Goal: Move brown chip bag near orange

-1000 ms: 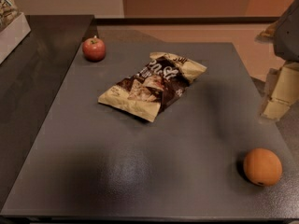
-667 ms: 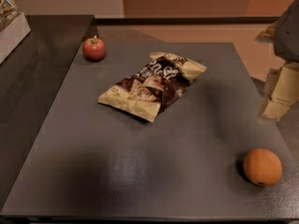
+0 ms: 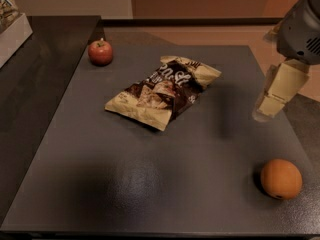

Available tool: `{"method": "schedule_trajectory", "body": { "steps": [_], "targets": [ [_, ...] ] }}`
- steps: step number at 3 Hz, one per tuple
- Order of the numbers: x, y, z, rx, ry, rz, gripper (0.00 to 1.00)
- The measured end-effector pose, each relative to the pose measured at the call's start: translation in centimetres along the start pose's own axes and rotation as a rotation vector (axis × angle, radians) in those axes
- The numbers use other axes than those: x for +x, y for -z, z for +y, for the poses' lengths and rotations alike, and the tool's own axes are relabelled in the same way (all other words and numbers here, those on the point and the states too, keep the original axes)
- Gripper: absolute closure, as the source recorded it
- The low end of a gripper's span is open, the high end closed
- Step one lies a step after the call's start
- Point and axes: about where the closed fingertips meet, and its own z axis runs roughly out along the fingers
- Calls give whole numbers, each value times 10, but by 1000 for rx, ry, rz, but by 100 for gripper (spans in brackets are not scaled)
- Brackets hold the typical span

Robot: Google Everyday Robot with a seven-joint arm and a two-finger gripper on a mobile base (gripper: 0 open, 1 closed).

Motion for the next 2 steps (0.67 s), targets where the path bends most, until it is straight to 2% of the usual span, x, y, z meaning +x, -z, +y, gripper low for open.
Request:
{"method": "schedule_trajectory", "body": {
  "steps": [1, 2],
  "targets": [
    [-13, -25, -22, -12, -81, -61, 0],
    [-28, -52, -44, -25, -128, -124, 0]
  ]
}}
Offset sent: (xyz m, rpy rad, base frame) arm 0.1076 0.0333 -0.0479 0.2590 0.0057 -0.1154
